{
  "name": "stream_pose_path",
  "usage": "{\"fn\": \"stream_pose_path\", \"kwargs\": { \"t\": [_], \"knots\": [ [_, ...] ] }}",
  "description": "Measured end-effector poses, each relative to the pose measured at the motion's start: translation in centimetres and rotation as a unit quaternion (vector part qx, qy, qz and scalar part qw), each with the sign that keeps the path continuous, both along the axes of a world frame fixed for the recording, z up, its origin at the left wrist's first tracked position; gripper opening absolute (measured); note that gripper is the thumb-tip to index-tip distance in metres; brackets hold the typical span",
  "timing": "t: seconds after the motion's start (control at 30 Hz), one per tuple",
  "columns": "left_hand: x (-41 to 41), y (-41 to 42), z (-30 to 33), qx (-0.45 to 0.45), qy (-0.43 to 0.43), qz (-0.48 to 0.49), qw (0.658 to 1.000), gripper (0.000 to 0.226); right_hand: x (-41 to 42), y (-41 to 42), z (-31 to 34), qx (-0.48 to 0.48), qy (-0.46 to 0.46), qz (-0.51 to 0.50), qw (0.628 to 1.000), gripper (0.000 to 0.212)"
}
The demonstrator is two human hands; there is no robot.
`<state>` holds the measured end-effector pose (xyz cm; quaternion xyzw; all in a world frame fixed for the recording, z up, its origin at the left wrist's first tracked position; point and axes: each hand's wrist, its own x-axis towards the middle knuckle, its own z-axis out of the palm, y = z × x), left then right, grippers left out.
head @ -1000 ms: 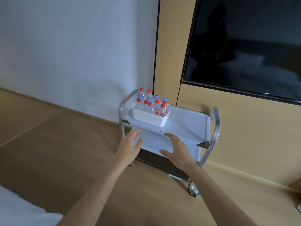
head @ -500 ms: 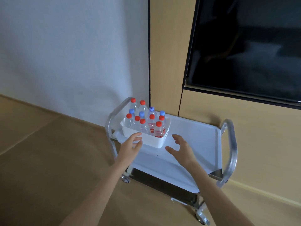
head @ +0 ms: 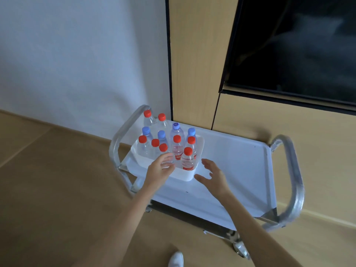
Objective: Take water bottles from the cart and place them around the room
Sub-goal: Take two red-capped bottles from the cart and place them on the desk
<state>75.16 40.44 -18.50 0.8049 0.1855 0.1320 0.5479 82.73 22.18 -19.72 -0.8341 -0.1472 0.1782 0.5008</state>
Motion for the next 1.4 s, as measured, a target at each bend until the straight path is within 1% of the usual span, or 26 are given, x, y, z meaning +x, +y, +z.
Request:
{"fn": "stream_pose_path", "kwargs": {
  "t": [0.13, 0.23, 0.33, 0.47, 0.63, 0.87, 0.97, 1.2, 1.4],
  "knots": [
    [3.1, 1.2, -1.6, -0.028, -0.011, -0.046, 0.998, 0.036, 2.4, 1.9, -0.9, -0.003, -0.005, -0.016, 1.000, 0.061],
    [4.8, 1.7, -2.4, -0.069, -0.021, -0.076, 0.994, 0.040, 3.6, 3.2, -1.8, -0.012, -0.001, -0.026, 1.000, 0.062],
    [6.2, 2.1, -3.2, -0.093, -0.013, -0.090, 0.992, 0.045, 4.3, 4.2, -2.6, -0.015, 0.013, -0.030, 0.999, 0.065],
    [7.4, 2.4, -4.4, -0.105, -0.003, -0.102, 0.989, 0.043, 4.6, 4.8, -3.6, -0.018, 0.026, -0.032, 0.999, 0.063],
    [8.7, 2.2, -5.3, -0.074, 0.012, -0.106, 0.992, 0.043, 5.5, 4.9, -5.3, -0.009, 0.052, -0.039, 0.998, 0.063],
    [10.0, 1.7, -5.9, -0.043, 0.027, -0.111, 0.993, 0.044, 6.7, 4.8, -6.3, 0.007, 0.060, -0.029, 0.998, 0.065],
    [10.2, 1.8, -6.0, -0.042, 0.047, -0.111, 0.992, 0.043, 7.0, 4.8, -6.5, 0.010, 0.050, -0.024, 0.998, 0.062],
    [10.5, 1.4, -6.1, -0.036, 0.063, -0.106, 0.992, 0.033, 7.5, 4.3, -6.5, 0.009, 0.032, -0.005, 0.999, 0.057],
    [10.2, 0.9, -5.9, -0.066, 0.037, -0.068, 0.995, 0.027, 7.8, 3.3, -6.0, 0.014, 0.033, -0.002, 0.999, 0.056]
  ]
}}
